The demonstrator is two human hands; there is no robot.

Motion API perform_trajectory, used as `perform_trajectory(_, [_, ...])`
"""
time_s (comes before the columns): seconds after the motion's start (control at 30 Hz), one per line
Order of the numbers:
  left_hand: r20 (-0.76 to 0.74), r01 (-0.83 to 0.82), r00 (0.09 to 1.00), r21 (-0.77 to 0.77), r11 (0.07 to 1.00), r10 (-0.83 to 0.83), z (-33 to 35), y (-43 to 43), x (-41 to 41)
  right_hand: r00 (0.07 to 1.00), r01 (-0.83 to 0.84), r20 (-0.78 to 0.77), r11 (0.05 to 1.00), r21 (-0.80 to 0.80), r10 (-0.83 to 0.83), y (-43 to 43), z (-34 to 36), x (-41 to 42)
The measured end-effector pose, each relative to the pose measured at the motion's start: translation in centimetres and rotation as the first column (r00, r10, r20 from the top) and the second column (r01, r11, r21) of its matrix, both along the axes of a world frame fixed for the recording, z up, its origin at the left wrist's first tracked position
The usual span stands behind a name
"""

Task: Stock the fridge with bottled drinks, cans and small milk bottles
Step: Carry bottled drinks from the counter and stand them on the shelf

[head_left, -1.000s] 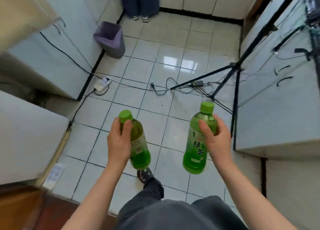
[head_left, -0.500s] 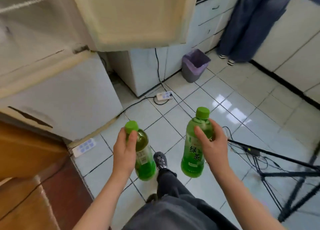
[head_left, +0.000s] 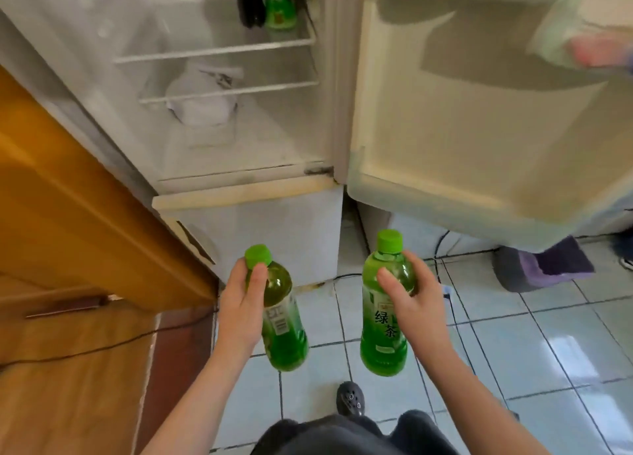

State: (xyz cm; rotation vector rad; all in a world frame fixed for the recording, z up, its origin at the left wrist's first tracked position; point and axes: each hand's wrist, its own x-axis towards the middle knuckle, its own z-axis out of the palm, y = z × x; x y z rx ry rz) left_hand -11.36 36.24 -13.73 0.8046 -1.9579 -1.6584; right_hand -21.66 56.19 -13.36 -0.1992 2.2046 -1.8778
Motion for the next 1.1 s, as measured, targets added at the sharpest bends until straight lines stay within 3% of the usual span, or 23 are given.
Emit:
perform_trajectory(0.27, [-0.094, -0.077, 0.993, -0.017, 0.997, 0.075, 2.4, -8.5, -3.7, 0.988, -0.152, -0.046, 0.988, -0.031, 0.15, -11.1, 2.5, -7.1])
perform_trajectory(0.53, [-0.156, 0.079, 0.984, -0.06, 0.995, -0.087, 5.9, -21.3, -9.8, 0.988, -0.088, -0.137, 0.987, -0.132, 0.07, -23.5, 6.4, -11.9])
perform_trajectory(0.87, [-0.421, 0.209, 0.867, -0.176, 0.962, -0.265, 16.0, -34.4, -19.6, 0.92, -0.066, -0.388, 0.96, -0.271, -0.047, -36.5, 15.0, -18.4])
perform_trajectory(1.1, [-0.57, 0.099, 0.797, -0.199, 0.975, -0.198, 20.5, -38.2, -26.4, 0.826, -0.085, -0.553, 0.945, -0.316, -0.111, -42.3, 19.9, -24.3])
